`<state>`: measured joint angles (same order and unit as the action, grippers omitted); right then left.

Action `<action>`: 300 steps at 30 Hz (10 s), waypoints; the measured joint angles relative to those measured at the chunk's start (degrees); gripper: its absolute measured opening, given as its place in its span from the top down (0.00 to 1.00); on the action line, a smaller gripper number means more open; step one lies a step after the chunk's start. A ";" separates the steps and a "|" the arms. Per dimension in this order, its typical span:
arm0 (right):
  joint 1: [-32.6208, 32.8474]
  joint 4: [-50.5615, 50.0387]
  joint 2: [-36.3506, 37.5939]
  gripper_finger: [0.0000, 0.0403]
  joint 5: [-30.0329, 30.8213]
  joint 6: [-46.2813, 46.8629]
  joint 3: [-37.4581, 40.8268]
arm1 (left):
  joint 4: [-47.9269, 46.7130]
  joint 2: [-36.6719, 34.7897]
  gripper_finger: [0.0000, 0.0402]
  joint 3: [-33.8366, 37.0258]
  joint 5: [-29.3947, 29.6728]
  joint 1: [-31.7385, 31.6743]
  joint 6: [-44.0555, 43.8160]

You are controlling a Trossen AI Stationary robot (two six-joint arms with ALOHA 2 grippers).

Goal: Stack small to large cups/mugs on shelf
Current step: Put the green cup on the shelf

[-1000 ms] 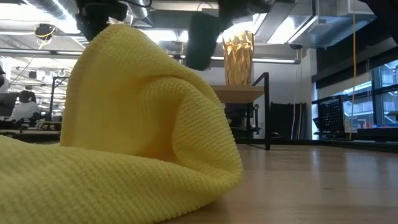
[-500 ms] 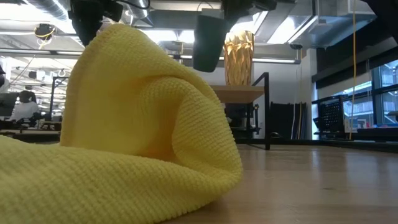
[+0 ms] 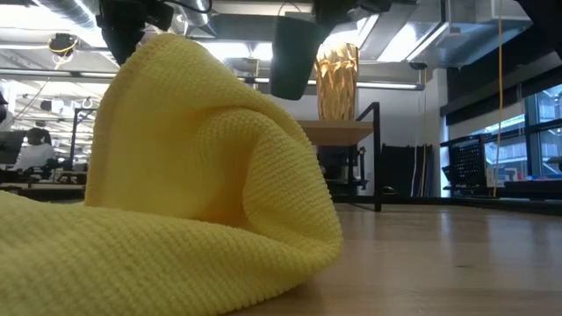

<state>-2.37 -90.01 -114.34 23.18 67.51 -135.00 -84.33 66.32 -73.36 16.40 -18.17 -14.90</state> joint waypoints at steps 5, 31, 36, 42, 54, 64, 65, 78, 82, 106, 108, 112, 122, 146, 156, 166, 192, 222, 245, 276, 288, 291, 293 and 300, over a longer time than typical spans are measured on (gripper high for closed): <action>-0.09 0.01 0.00 0.98 0.16 -0.07 0.02 | -0.04 0.00 1.00 0.00 -0.02 0.00 0.01; 16.20 6.03 -0.74 0.98 -19.09 11.02 11.31 | 0.07 -0.02 1.00 0.00 -3.29 0.06 0.46; 15.52 15.47 -0.83 0.98 -20.32 9.71 18.26 | 0.88 0.00 1.00 0.00 -4.11 2.30 -0.45; 13.00 26.28 -0.83 0.98 -20.30 4.19 21.03 | 2.54 0.00 1.00 0.00 -6.07 7.49 -2.65; 11.26 23.69 -4.20 0.98 -21.54 -3.60 21.04 | 8.73 0.02 1.00 0.00 -8.60 19.36 -6.06; 10.89 28.15 -6.64 0.98 -22.81 -4.66 21.05 | 8.75 0.00 1.00 0.00 -8.20 21.74 -8.63; 10.75 27.94 -6.70 0.98 -22.75 -4.68 21.05 | 8.93 0.00 1.00 0.00 -8.20 21.73 -8.68; 10.62 28.99 -9.53 0.97 -24.43 -5.16 20.99 | 10.94 0.11 1.00 0.00 -8.13 21.73 -8.72; 10.62 29.68 -9.55 0.94 -24.31 -6.78 19.91 | 10.94 0.11 1.00 0.00 -8.09 21.73 -8.72; 10.51 34.31 -9.55 0.83 -21.83 -12.35 15.21 | 11.64 0.11 1.00 0.00 -10.38 23.81 -10.12; 10.51 34.26 -9.55 0.82 -19.99 -14.19 12.31 | 13.74 0.11 1.00 0.00 -10.92 24.61 -10.11; 10.52 33.49 -9.55 0.80 -15.57 -18.74 4.28 | 17.95 0.11 1.00 0.00 -9.05 26.32 -8.66; 13.05 35.38 -1.27 0.79 -2.52 -24.52 1.83 | 21.98 0.13 1.00 0.00 -12.46 27.57 -8.76; 28.07 26.94 13.49 0.79 24.39 -22.55 1.53 | 33.75 15.77 0.68 0.02 -14.29 39.38 16.02; 29.57 21.16 14.16 0.79 26.36 -16.88 1.53 | 40.58 20.55 0.68 0.00 -13.99 40.93 25.88; 31.14 20.80 14.16 0.79 26.28 -15.11 1.53 | 36.85 23.30 0.68 0.00 -14.08 38.57 27.45; 31.12 18.14 14.16 0.79 26.30 -13.55 1.53 | 38.98 23.69 0.70 5.08 -7.96 37.88 27.32; 37.71 5.19 18.50 0.79 38.81 -3.01 1.55 | 19.48 23.69 0.99 -20.13 -8.62 26.22 30.43; 41.68 -0.02 18.73 0.79 43.89 11.59 6.03 | 15.37 35.85 1.00 -43.68 -14.16 2.99 36.99; 41.66 0.00 18.73 0.79 44.07 12.37 6.03 | 7.05 47.74 0.99 -58.90 -21.94 -3.08 33.05; 41.66 0.00 18.73 0.79 44.03 11.76 6.05 | 5.87 49.19 0.99 -58.88 -21.78 -3.08 33.03; 41.66 0.01 18.73 0.79 43.34 11.76 6.05 | 6.65 49.59 0.98 -58.88 -21.53 -3.06 33.11; 41.66 0.02 18.73 0.79 43.27 11.78 6.05 | 6.79 49.55 0.98 -58.88 -21.23 -3.08 33.08; 41.66 0.02 18.73 0.79 43.15 11.44 6.05 | 6.55 49.33 0.98 -58.86 -19.85 -3.08 33.03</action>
<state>39.29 -90.00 -95.61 66.32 78.94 -128.95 -77.78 115.66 -132.22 -3.44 -21.26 18.14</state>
